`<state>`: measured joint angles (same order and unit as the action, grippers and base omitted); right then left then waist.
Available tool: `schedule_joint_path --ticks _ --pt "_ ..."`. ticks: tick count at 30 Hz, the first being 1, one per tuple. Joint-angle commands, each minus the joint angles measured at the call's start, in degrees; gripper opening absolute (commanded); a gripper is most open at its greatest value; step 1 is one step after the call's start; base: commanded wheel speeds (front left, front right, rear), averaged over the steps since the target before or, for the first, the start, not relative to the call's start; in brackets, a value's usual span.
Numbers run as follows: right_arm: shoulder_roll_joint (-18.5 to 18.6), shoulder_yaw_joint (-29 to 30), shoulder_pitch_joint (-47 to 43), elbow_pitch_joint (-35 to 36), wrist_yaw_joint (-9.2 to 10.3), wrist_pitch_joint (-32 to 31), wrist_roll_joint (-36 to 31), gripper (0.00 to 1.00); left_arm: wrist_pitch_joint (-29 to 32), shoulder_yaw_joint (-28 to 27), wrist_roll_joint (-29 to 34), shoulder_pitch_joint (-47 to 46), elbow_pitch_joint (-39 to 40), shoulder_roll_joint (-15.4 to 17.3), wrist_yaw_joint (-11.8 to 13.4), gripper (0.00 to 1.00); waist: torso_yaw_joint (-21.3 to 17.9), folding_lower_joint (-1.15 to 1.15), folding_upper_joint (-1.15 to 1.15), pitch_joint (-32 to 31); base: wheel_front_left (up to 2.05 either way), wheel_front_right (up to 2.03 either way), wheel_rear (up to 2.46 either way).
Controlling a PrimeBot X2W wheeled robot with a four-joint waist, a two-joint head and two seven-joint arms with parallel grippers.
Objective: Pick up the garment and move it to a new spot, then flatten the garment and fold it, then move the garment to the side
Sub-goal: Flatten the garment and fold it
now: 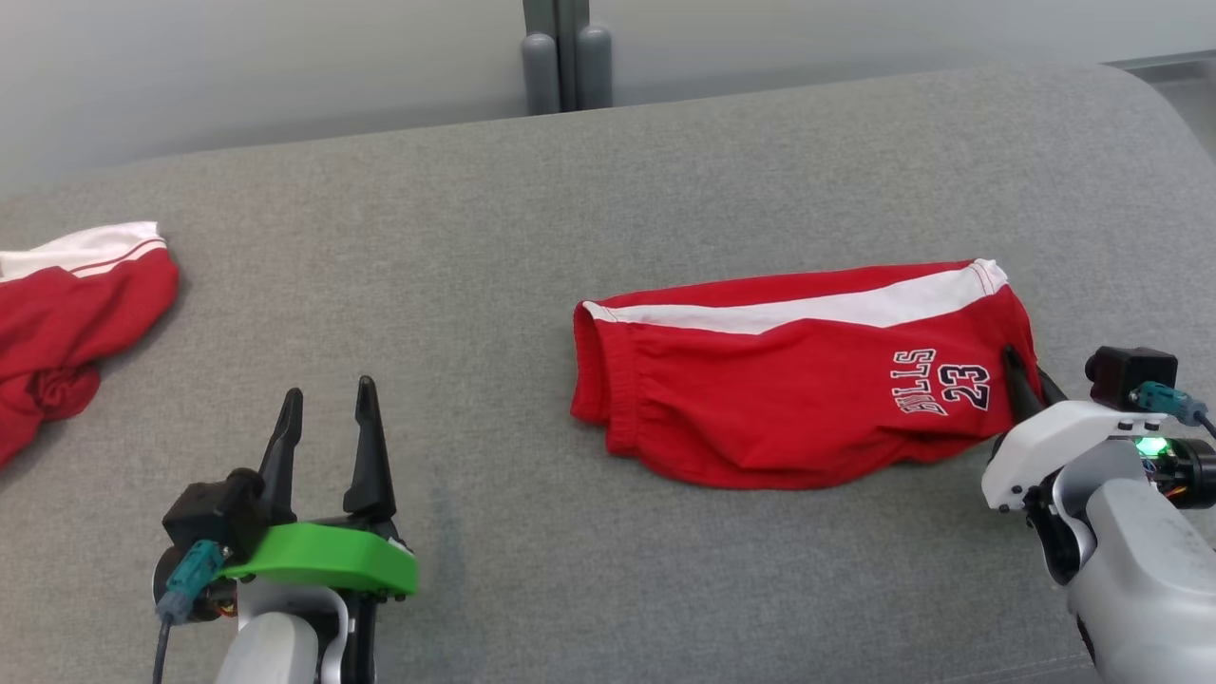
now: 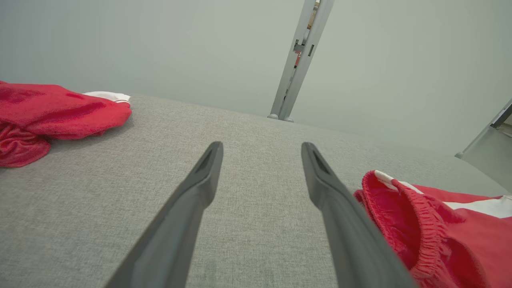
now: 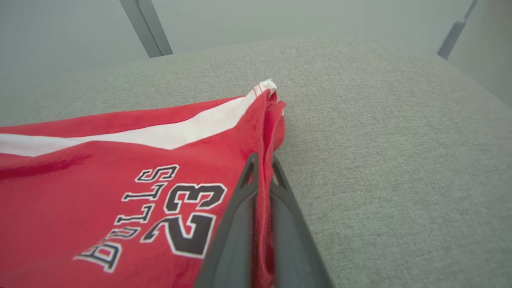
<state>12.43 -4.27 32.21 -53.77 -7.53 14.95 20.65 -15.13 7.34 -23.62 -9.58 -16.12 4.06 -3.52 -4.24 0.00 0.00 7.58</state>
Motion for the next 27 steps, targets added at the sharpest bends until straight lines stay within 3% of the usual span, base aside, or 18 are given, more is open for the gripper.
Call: schedule_joint_path --ticks 1,7,13,21,27 --pt "-0.81 1.83 -1.39 1.51 0.07 0.26 -1.78 0.0 -0.02 0.39 0.57 0.82 -0.55 -0.26 -0.35 1.0 -0.11 0.0 0.0 -0.9 0.0 0.0 0.0" --pt "-5.55 0.08 2.18 7.63 0.07 -0.88 -7.63 0.0 -0.02 -0.02 0.03 1.37 -0.88 -0.55 -0.24 1.0 3.65 0.0 0.0 -1.63 0.0 0.0 0.0" --pt "-8.83 -7.95 4.92 11.77 0.07 -3.42 -7.2 0.0 -0.02 -0.23 -0.19 1.48 -0.78 -0.79 -0.46 1.0 6.29 0.0 0.0 -1.9 0.0 0.0 0.0" --pt "-9.37 -22.59 2.33 13.31 0.07 -7.12 -4.54 0.0 -0.03 -0.5 -0.41 1.83 -0.3 -1.01 -0.28 1.0 8.86 0.0 0.0 -1.7 0.0 0.0 0.0" --pt "-9.4 -27.43 0.79 13.44 0.07 -8.44 -3.61 0.0 -0.03 -0.99 -0.47 2.17 0.12 -1.1 -0.07 1.0 8.76 0.0 0.0 -1.23 0.0 0.0 0.0"
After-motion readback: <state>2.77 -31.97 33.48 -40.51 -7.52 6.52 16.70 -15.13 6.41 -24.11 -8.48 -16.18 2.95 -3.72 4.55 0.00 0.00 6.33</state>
